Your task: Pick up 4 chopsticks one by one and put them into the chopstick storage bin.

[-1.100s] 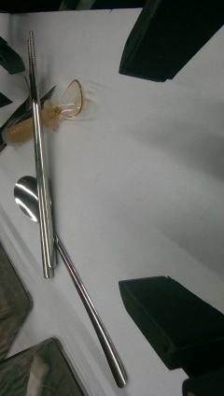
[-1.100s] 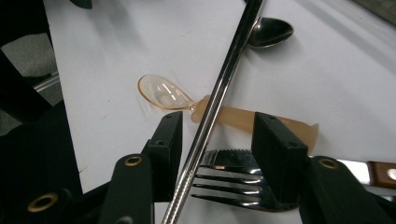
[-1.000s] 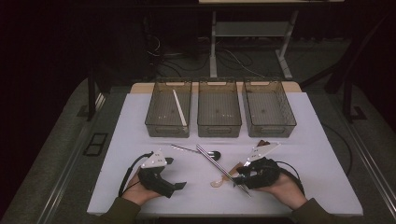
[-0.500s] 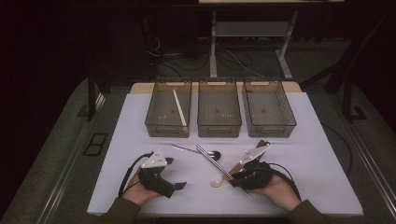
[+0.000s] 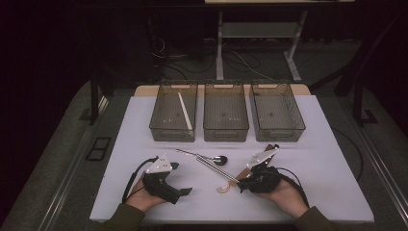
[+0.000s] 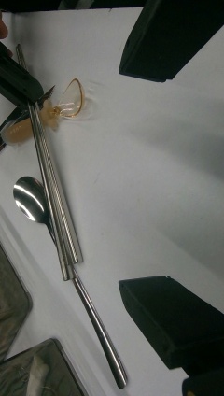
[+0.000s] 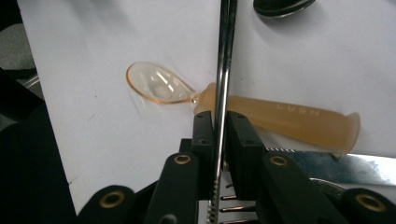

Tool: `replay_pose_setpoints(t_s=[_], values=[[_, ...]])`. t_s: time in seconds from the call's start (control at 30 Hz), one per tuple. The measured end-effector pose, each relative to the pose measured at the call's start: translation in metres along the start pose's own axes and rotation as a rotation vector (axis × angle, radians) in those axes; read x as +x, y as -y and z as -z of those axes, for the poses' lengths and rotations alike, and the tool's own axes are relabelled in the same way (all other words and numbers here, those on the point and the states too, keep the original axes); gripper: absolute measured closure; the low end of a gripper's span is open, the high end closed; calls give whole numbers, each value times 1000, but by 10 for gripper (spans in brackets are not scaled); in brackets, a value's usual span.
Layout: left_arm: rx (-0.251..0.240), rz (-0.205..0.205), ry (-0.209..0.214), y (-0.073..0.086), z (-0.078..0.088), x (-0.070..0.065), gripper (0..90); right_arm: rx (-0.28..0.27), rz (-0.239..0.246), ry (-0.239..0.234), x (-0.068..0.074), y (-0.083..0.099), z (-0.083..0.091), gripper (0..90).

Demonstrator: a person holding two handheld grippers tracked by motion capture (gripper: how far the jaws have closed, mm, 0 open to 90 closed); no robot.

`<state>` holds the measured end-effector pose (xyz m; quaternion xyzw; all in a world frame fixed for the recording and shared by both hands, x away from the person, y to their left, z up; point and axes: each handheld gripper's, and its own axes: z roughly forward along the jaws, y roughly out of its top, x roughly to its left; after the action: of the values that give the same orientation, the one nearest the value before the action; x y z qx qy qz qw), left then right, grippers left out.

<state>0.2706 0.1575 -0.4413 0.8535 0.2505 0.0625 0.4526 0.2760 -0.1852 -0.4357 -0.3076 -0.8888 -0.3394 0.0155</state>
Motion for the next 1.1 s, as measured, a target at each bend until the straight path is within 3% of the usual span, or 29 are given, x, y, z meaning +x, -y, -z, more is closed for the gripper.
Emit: replay_pose_setpoints(t_s=[1.1], values=[[0, -1, 2, 0, 0, 0, 0, -11, 18, -16, -4, -3, 5, 850]])
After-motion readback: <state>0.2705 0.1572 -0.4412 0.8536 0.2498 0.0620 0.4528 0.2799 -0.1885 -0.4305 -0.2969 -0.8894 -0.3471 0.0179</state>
